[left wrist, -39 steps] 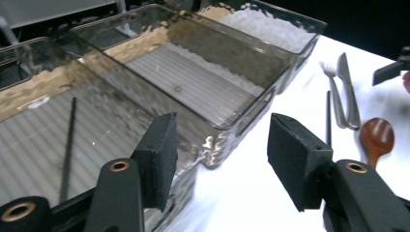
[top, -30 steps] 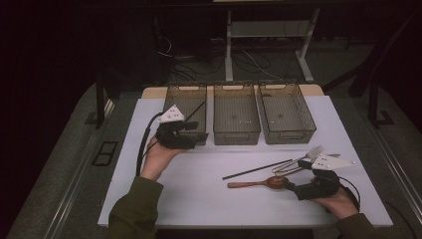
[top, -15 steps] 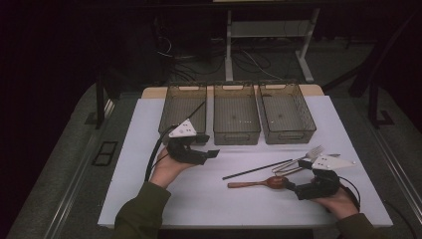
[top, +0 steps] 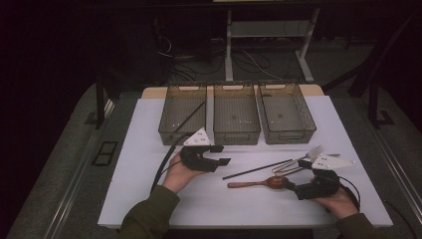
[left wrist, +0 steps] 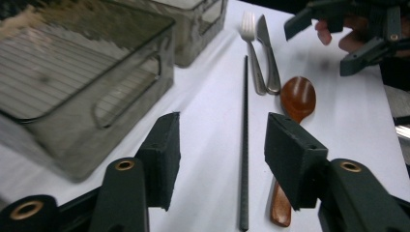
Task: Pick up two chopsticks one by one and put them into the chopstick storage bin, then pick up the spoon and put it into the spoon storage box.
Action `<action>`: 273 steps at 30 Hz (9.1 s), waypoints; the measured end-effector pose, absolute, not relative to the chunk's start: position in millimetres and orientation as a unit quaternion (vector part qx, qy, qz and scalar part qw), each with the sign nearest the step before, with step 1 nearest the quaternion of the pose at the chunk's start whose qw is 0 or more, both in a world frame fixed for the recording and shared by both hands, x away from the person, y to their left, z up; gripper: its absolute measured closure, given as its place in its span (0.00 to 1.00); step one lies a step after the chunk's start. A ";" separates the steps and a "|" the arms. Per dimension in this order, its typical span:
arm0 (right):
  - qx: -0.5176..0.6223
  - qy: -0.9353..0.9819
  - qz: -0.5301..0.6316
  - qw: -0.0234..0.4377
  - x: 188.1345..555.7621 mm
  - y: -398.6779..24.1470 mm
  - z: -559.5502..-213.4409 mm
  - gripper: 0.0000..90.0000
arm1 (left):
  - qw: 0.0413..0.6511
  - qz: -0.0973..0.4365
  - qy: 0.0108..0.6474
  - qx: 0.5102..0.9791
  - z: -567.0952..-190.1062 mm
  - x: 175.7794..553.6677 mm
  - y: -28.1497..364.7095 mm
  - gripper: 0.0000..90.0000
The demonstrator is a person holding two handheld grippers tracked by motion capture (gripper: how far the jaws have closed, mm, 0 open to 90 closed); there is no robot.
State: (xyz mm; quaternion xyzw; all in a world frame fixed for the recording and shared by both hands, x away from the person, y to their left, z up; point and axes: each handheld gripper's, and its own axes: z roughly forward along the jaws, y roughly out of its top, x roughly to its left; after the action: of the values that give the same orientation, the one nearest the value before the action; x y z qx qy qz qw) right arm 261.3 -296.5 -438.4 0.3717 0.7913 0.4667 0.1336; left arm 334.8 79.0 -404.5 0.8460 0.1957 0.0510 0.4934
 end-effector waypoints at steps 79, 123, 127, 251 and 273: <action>0.375 0.789 0.468 0.131 261.3 -297.3 -437.7 0.03 | 0.435 0.021 0.183 0.881 -440.8 335.9 23.2 0.95; 0.373 0.791 0.468 0.130 261.3 -297.3 -438.0 0.03 | 0.464 0.018 0.205 0.862 -386.7 332.9 76.8 0.95; 0.373 0.791 0.467 0.131 261.4 -297.5 -438.1 0.03 | 0.470 0.024 0.213 0.856 -380.5 334.8 84.6 0.95; 0.376 0.786 0.473 0.132 261.5 -297.7 -437.2 0.03 | 0.467 0.144 0.329 0.808 -358.4 395.2 174.6 0.44; 0.374 0.786 0.474 0.134 261.2 -297.0 -435.9 0.03 | 0.499 0.116 0.282 0.811 -397.3 330.1 161.4 0.24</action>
State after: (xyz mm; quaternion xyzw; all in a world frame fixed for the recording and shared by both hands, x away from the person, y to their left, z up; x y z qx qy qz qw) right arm 261.2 -297.0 -435.9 0.3743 0.7856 0.4742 0.1335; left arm 330.1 161.4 -397.3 0.8114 0.2820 0.1164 0.4985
